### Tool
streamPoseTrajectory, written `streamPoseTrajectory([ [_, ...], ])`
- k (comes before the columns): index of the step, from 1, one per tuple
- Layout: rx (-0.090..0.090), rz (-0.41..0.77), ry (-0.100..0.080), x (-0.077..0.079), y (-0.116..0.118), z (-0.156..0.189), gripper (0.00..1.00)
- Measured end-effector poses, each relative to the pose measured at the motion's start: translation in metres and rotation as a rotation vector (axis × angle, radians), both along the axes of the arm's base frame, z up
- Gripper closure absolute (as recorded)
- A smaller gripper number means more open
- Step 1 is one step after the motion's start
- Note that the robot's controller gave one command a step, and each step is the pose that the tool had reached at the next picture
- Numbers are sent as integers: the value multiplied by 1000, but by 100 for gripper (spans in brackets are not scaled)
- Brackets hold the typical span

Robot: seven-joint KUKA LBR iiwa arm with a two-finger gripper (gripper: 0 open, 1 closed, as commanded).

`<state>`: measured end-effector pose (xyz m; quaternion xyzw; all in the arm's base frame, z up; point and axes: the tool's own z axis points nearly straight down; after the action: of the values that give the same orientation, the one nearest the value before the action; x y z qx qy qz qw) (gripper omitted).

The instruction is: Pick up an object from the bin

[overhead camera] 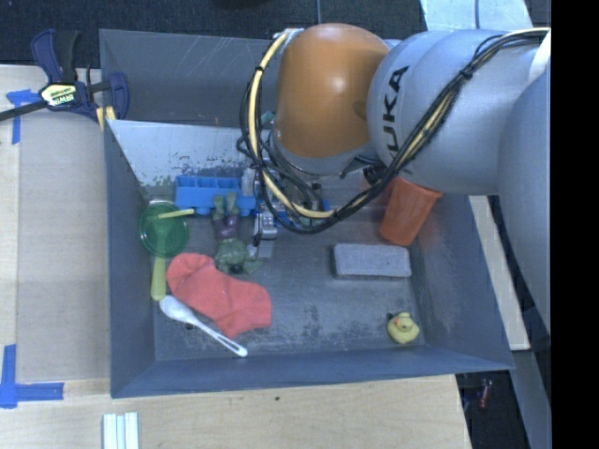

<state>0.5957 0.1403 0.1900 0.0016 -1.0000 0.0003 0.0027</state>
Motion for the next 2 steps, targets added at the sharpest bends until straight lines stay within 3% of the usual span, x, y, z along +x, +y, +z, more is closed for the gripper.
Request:
streamPoseTrajectory([
  [1,1,-3,-8,2,-1,5,0],
  [2,2,-82,-11,-23,-12,-57,0],
])
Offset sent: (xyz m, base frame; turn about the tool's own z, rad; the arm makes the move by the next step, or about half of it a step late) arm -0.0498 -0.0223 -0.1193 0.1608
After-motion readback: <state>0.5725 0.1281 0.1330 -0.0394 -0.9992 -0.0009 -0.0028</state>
